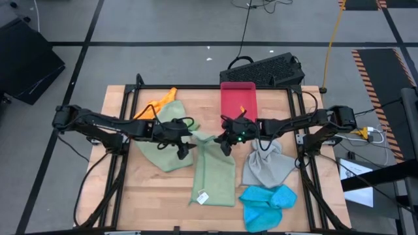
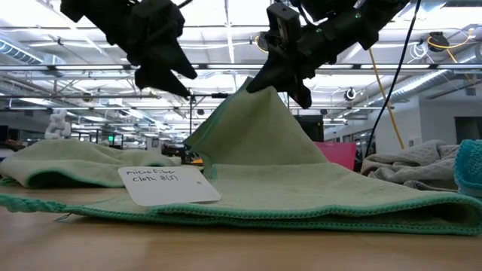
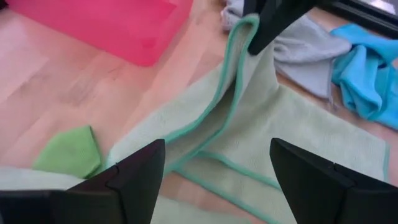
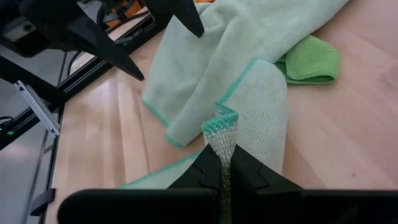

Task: Fold microfiber towels
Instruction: Fold the right light green microfiber cloth

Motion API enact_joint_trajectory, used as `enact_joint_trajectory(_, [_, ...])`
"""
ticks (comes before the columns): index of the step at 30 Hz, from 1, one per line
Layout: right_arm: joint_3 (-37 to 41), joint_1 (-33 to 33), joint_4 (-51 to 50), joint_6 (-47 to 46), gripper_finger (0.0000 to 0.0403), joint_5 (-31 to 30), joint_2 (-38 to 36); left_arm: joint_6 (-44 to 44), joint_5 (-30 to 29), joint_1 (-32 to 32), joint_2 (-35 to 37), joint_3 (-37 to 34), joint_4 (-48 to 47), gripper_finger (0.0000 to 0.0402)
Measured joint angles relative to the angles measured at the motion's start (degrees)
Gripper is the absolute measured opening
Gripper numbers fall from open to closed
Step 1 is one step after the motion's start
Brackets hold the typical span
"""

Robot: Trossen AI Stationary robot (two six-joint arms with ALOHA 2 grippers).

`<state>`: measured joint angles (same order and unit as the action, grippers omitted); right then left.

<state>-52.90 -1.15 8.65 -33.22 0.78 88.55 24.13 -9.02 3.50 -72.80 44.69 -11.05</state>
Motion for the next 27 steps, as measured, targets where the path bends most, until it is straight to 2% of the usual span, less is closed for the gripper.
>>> enact_joint_trajectory(6, [0.0, 0.0, -0.7, 3.5, 0.0001, -1.0, 0.0, -0.5, -1.5, -0.2, 1.4, 0.1, -6.0, 0.0289])
enact_joint_trajectory(12, [0.0, 0.0, -1.4, 5.5, 0.0, -2.2, 0.0, -4.0, 0.7, -2.5, 1.8, 0.0, -9.0, 0.0289])
enact_joint_trajectory(20, [0.0, 0.0, -1.6, 6.9, 0.0, -2.9, 0.0, -15.6, 4.9, -6.8, -0.6, 0.0, -6.1, 0.0289])
enact_joint_trajectory(24, [0.0, -0.1, -1.6, 7.1, 0.0, -4.0, 0.0, -21.6, 6.0, -8.4, -4.8, 0.0, -1.3, 0.0289])
enact_joint_trajectory(27, [0.0, -0.4, -1.6, 7.1, 0.0, -3.9, 0.0, -22.5, 6.0, -9.3, -8.3, 0.0, 1.8, 0.0289])
